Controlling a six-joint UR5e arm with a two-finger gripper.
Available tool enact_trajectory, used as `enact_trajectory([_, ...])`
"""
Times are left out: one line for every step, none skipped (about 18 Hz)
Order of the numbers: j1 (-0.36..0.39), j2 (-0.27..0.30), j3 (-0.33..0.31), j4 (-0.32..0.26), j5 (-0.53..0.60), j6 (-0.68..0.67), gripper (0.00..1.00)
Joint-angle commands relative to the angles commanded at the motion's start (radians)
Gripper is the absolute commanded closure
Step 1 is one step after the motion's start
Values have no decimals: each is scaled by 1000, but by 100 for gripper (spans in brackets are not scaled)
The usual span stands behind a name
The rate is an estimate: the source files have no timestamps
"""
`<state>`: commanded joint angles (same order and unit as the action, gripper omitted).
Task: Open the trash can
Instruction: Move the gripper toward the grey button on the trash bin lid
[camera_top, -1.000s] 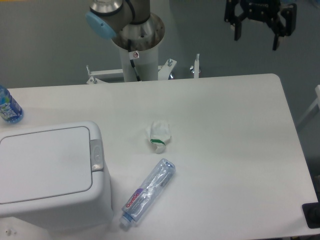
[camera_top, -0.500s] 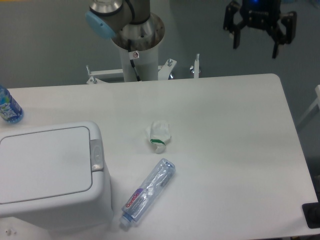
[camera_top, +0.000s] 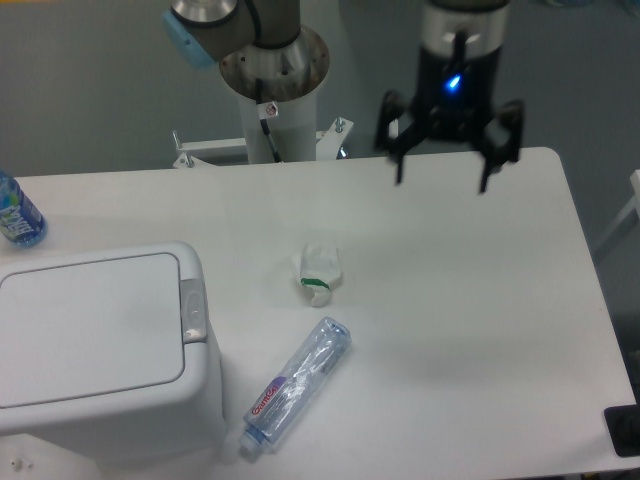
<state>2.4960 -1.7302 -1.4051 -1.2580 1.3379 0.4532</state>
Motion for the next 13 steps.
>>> enact_trajectory([-14, -6, 2, 14, -35, -55, 0])
enact_trajectory([-23, -9, 2, 23, -75, -94, 0])
enact_trajectory([-29, -12, 2, 29, -109, -117, 0])
enact_trajectory([-31, -18, 2, 37, -138, -139, 0])
enact_trajectory([-31, -20, 5, 45, -166, -163, 0])
enact_trajectory([-37, -22, 8, 58, -198, -191, 0])
enact_trajectory([-43, -23, 6, 80, -229, -217, 0])
enact_trajectory([-51, -25, 2, 97, -238, -234, 0])
enact_trajectory([-68, -34, 2, 109, -238, -240, 0])
enact_trajectory([-86, -41, 2, 118, -237, -242, 0])
enact_trajectory([-103, -52, 2, 126, -235, -242, 0])
enact_trajectory([-115, -61, 2, 134, -233, -243, 0])
enact_trajectory([-129, -66, 2, 143, -233, -248, 0])
